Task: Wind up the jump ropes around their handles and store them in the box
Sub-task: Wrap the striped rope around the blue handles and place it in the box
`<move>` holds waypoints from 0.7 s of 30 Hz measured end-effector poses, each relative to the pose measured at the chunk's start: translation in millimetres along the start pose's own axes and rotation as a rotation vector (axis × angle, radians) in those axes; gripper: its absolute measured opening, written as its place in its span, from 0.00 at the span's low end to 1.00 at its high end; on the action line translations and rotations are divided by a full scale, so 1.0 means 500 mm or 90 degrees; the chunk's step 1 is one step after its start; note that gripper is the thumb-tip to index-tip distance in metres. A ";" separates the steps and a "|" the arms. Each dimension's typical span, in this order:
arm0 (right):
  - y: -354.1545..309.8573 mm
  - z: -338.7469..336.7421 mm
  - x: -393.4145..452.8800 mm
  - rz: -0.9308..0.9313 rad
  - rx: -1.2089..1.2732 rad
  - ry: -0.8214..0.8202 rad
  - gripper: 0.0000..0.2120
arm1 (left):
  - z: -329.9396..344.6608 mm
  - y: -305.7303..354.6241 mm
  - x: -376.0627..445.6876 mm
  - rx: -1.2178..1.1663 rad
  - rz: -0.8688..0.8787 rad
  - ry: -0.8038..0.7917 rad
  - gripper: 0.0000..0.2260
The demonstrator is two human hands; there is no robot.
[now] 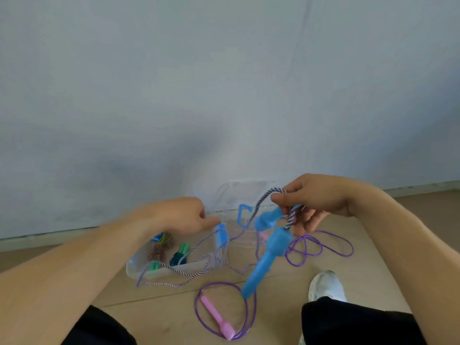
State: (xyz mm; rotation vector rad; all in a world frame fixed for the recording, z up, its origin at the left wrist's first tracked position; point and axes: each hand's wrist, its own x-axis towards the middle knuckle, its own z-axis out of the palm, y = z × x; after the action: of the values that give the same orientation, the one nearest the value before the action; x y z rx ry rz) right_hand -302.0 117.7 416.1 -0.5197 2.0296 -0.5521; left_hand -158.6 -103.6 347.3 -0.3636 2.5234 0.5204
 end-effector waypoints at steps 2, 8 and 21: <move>-0.016 0.015 0.000 -0.035 0.109 0.018 0.16 | -0.006 0.030 -0.005 -0.159 0.031 0.007 0.27; -0.053 0.049 0.002 -0.133 0.402 0.095 0.16 | -0.013 0.086 -0.044 -0.576 0.151 0.003 0.25; -0.074 0.079 -0.009 -0.175 0.413 0.096 0.17 | -0.009 0.039 -0.023 -0.241 0.145 0.386 0.35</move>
State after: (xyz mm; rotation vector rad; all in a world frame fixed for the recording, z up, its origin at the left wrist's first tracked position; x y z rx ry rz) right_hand -260.2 83.5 422.1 -0.3636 1.7820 -1.3866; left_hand -157.7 -86.5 362.8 -0.4225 3.0628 1.1292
